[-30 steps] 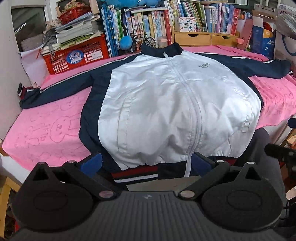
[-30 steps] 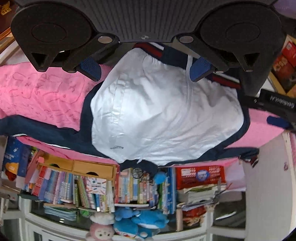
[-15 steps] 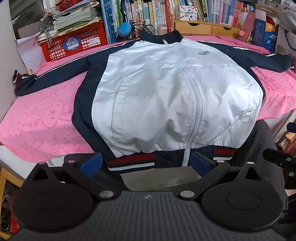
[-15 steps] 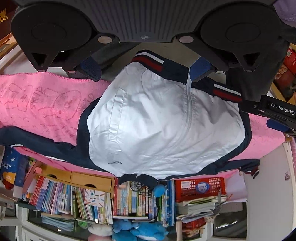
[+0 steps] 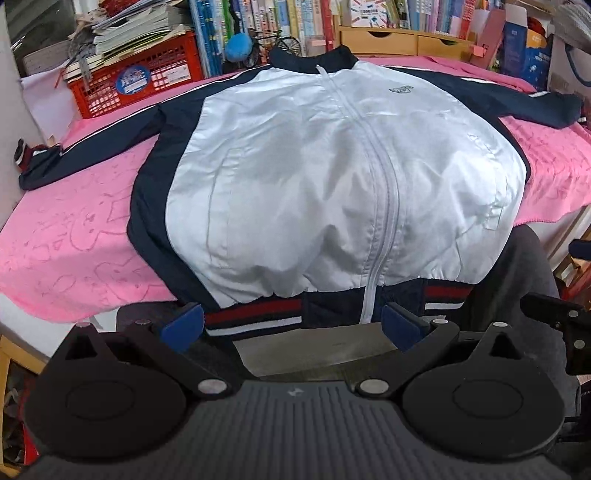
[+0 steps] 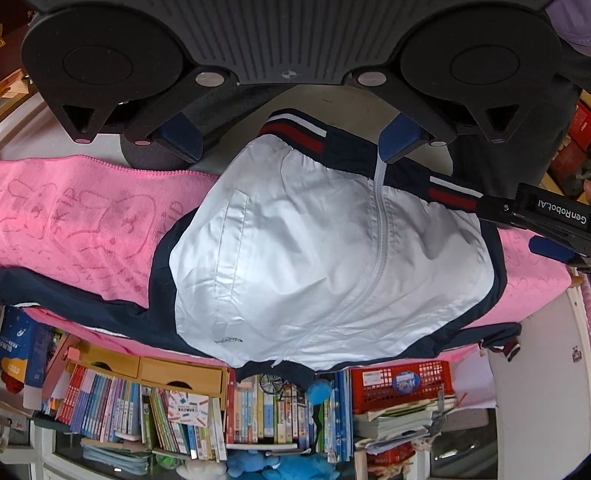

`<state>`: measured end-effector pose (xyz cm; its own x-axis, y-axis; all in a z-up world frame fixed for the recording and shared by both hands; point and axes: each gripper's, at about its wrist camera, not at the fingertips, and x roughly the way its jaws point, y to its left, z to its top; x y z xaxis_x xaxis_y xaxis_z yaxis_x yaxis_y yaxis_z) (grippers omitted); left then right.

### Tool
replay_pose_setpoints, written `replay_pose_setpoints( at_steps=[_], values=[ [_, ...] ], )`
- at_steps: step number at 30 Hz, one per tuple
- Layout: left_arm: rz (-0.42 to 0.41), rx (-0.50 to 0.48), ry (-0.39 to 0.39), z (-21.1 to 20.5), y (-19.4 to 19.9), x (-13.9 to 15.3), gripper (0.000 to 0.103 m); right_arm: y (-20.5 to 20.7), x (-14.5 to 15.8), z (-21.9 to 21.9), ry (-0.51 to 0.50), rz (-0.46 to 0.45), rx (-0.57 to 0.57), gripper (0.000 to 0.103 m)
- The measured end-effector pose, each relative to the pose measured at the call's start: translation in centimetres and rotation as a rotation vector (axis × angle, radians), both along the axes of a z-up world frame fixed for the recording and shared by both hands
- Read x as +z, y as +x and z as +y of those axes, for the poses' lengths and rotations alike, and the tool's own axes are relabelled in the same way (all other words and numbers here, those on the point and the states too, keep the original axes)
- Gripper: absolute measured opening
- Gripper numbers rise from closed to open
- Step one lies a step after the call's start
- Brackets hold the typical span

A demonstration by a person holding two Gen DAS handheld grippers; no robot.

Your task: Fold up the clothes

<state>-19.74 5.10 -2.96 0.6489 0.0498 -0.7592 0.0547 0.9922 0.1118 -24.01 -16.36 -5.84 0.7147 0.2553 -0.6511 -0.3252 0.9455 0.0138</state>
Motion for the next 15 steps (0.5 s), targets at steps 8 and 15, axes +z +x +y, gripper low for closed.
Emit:
replay_pose_setpoints(
  at_steps=[8,15],
  values=[
    [-0.112,-0.060,0.020,-1.0,6.0,2.7,0.103,4.5,3.0,-4.0,-0.032,-0.277,-0.122,0.103],
    [-0.103,-0.019,0.047,-1.8,11.8,2.2,0.103,13.8,4.3,-14.6,-0.006,-0.419,-0.520,0.103]
  ],
)
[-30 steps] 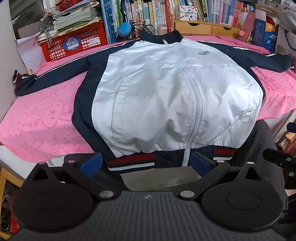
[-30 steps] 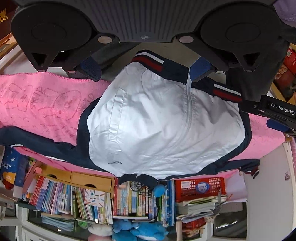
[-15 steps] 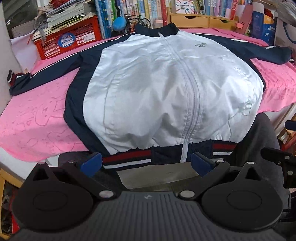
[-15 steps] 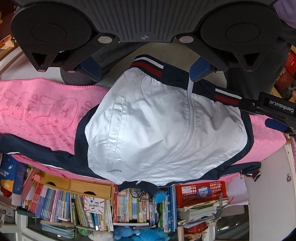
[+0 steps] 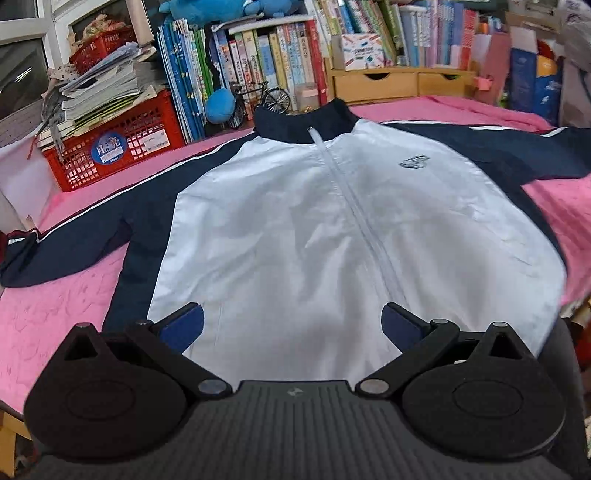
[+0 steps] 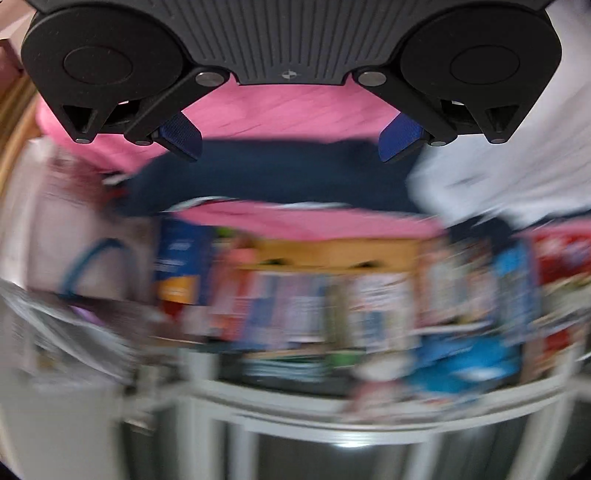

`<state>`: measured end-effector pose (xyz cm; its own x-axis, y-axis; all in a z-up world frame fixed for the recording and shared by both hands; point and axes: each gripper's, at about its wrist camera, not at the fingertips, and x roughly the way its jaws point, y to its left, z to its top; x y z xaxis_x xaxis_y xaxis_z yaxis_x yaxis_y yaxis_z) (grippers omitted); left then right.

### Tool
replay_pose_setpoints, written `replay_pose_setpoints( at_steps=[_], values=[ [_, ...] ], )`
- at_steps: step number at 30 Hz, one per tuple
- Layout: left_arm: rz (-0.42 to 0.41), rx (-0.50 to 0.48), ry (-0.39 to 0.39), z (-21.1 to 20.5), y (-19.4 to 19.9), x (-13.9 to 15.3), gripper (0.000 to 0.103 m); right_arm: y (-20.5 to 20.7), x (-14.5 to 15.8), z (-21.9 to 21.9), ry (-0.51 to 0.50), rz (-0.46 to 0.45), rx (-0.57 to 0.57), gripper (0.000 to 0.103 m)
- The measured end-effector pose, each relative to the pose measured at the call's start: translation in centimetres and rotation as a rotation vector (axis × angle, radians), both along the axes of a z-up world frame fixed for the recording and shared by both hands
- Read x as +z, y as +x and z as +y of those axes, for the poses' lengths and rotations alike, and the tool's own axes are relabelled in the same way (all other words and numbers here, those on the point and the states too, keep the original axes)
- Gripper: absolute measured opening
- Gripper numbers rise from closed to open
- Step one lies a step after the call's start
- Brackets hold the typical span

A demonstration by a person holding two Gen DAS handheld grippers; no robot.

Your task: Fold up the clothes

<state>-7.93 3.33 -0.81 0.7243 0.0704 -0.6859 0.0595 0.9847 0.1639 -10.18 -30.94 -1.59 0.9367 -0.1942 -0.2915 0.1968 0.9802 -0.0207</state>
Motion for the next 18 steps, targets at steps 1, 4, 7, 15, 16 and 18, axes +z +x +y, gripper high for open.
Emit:
replay_pose_setpoints(
  at_steps=[1,4,7,15,16,18],
  values=[
    [0.012,0.010,0.007,-0.1,0.7,-0.4,0.103,1.3,-0.2,-1.9,0.033,-0.006,-0.048,0.103],
    [0.044,0.041,0.006,0.3,2.3,-1.3,0.103,5.1,-0.8,-7.6,0.175,-0.024,-0.181,0.103],
    [0.057,0.060,-0.025,1.1,3.5,-1.6,0.103,8.4,-1.9,-12.4,0.340,-0.037,-0.266,0.103],
    [0.038,0.114,-0.111,4.4,4.5,-0.8,0.103,17.1,-4.6,-19.6,0.531,0.079,-0.367,0.053],
    [0.030,0.126,-0.110,4.9,4.5,-0.6,0.103,17.7,-4.6,-19.5,0.541,0.099,-0.365,0.030],
    [0.023,0.148,-0.117,6.1,4.6,-0.6,0.103,18.4,-4.0,-18.6,0.553,0.107,-0.349,0.010]
  ],
)
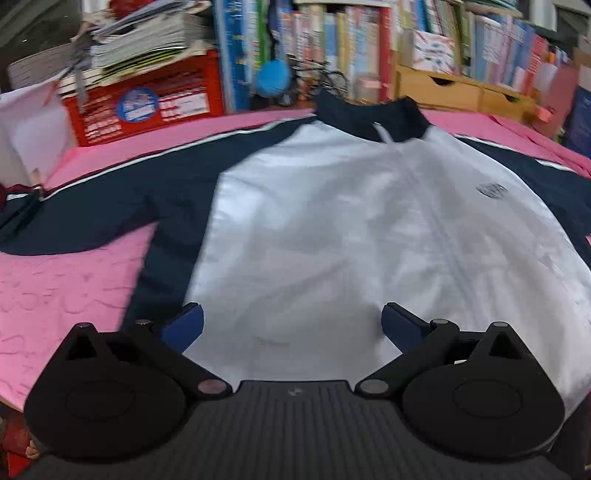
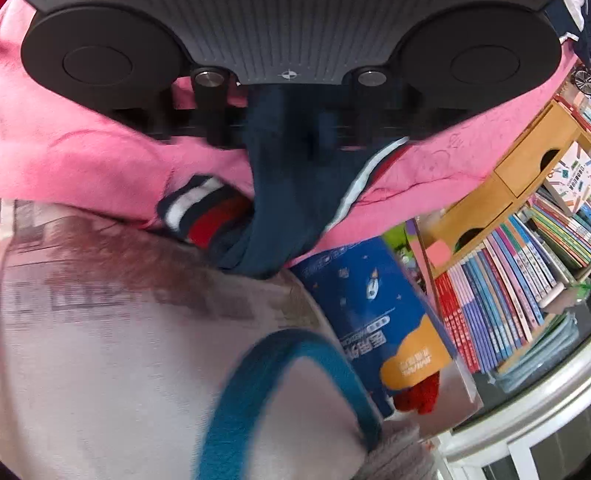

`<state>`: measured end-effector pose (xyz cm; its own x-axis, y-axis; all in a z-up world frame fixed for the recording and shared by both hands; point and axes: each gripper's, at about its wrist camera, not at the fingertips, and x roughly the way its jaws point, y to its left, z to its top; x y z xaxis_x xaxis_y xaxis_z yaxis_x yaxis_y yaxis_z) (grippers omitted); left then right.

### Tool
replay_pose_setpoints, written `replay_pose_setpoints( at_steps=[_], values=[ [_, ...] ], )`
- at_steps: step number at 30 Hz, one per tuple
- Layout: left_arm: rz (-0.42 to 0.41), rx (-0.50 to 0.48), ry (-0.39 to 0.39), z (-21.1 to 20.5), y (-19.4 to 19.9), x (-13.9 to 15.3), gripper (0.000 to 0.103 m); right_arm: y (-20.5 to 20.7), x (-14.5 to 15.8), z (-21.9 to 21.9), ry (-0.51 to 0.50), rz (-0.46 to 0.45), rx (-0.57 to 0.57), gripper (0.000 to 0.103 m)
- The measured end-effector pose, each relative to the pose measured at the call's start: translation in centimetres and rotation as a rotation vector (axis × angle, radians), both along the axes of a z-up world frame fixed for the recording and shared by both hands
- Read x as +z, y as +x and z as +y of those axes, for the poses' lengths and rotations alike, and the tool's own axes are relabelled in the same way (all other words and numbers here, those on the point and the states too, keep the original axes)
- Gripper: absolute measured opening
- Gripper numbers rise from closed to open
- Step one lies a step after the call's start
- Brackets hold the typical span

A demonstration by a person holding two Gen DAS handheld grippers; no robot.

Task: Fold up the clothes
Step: 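Grasp the striped cuff with the right gripper and fold the sleeve across the jacket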

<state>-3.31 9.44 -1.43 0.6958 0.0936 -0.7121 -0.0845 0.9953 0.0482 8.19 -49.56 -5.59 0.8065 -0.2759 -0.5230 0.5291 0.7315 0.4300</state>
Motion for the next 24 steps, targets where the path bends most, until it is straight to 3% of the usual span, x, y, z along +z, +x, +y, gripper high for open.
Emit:
replay_pose_setpoints(
  at_steps=[2,4,7,9,13,16,17,20,22,24],
  values=[
    [0.010,0.034,-0.006,1.3,0.2,-0.6,0.103,0.1,1.7,2.6,-0.057,-0.040,0.040,0.010],
    [0.012,0.056,-0.020,2.5,0.3,-1.3,0.103,0.4,4.3,6.7,-0.182,-0.079,0.114,0.010],
    [-0.025,0.033,-0.037,3.1,-0.4,-1.5,0.103,0.6,8.1,15.4,-0.341,-0.174,0.324,0.010],
    [-0.046,0.012,-0.033,3.1,-0.8,-1.7,0.103,0.4,9.8,23.5,-0.463,-0.232,0.546,0.010],
    [-0.087,-0.011,-0.047,3.6,-1.6,-1.9,0.103,-1.8,8.1,39.1,-0.672,-0.244,1.030,0.010],
    [-0.119,-0.035,-0.041,3.7,-2.1,-2.2,0.103,-3.1,4.6,46.4,-0.750,-0.169,1.244,0.016],
    [-0.127,-0.040,-0.043,3.8,-2.3,-2.2,0.103,-3.4,3.5,47.8,-0.772,-0.130,1.283,0.018],
    [-0.151,-0.050,-0.046,4.0,-2.6,-2.4,0.103,-4.6,1.4,49.4,-0.833,-0.059,1.325,0.042],
    [-0.172,-0.055,-0.043,4.0,-2.8,-2.6,0.103,-5.2,1.3,48.8,-0.827,-0.051,1.326,0.059],
    [-0.192,-0.059,-0.042,4.1,-3.0,-2.7,0.103,-5.5,1.9,47.9,-0.781,-0.062,1.348,0.066]
  ],
)
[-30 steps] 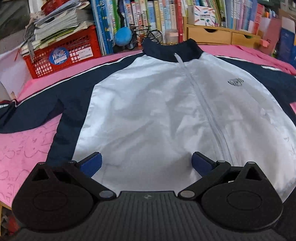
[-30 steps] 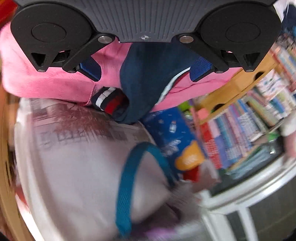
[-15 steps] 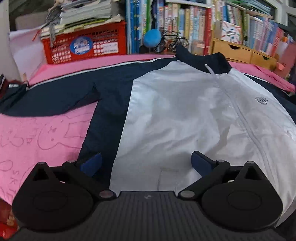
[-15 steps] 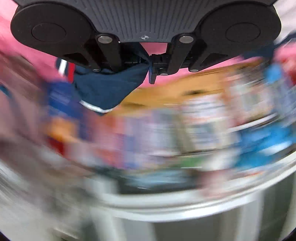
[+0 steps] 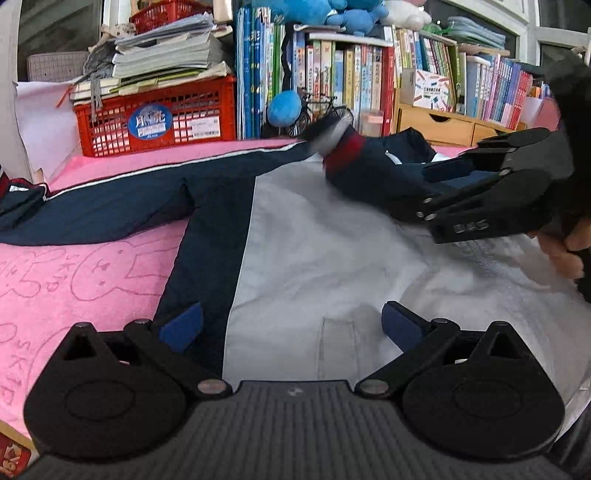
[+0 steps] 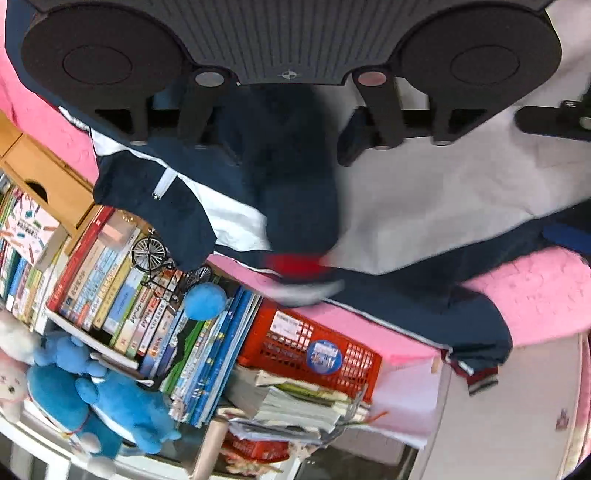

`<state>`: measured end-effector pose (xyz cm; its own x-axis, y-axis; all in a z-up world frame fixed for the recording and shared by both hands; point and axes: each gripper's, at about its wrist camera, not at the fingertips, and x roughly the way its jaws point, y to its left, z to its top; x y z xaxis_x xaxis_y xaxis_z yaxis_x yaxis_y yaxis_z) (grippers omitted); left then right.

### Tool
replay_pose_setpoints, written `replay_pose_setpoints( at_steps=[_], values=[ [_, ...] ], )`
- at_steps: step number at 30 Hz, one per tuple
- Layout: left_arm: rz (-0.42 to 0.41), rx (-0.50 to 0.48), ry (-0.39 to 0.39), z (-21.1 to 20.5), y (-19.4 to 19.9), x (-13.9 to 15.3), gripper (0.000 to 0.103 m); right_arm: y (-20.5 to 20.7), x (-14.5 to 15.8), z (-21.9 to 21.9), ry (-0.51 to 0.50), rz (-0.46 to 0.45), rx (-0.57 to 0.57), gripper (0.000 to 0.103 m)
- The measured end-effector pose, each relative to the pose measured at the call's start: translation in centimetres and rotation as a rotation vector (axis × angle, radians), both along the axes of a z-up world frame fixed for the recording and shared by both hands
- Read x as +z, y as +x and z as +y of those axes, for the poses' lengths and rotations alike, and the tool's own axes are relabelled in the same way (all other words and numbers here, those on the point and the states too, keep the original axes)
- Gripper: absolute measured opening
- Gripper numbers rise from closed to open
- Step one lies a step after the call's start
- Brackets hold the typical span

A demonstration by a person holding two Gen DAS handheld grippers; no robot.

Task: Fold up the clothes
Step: 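Grasp the striped cuff with the right gripper and fold the sleeve across the jacket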

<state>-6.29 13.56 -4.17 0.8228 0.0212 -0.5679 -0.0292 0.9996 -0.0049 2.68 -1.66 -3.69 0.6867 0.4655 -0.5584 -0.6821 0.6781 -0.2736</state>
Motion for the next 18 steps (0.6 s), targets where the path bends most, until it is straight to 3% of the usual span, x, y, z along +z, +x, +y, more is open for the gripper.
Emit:
replay_pose_setpoints(
  at_steps=[4,6,7,9,14,18],
  values=[
    [-0.024,-0.005,-0.001,0.1,-0.2,-0.1,0.103,-0.6,0.8,0.1,0.041,0.020,0.042,0.080],
    [-0.035,-0.007,0.000,0.1,-0.4,-0.2,0.103,-0.3,0.5,1.6,0.008,0.002,0.032,0.078],
    [-0.038,-0.009,0.000,0.1,-0.4,-0.2,0.103,0.2,0.3,2.3,-0.006,0.000,0.027,0.075],
    [-0.043,-0.014,-0.003,0.2,-0.6,-0.2,0.103,1.3,-0.3,3.7,-0.007,0.041,0.010,0.030],
    [-0.055,-0.014,-0.001,0.2,-0.7,-0.4,0.103,6.7,-0.4,6.3,0.063,0.099,-0.116,0.026],
    [-0.056,-0.014,-0.001,0.1,-0.7,-0.4,0.103,8.8,-0.9,8.1,0.058,0.113,-0.127,0.026]
  ],
)
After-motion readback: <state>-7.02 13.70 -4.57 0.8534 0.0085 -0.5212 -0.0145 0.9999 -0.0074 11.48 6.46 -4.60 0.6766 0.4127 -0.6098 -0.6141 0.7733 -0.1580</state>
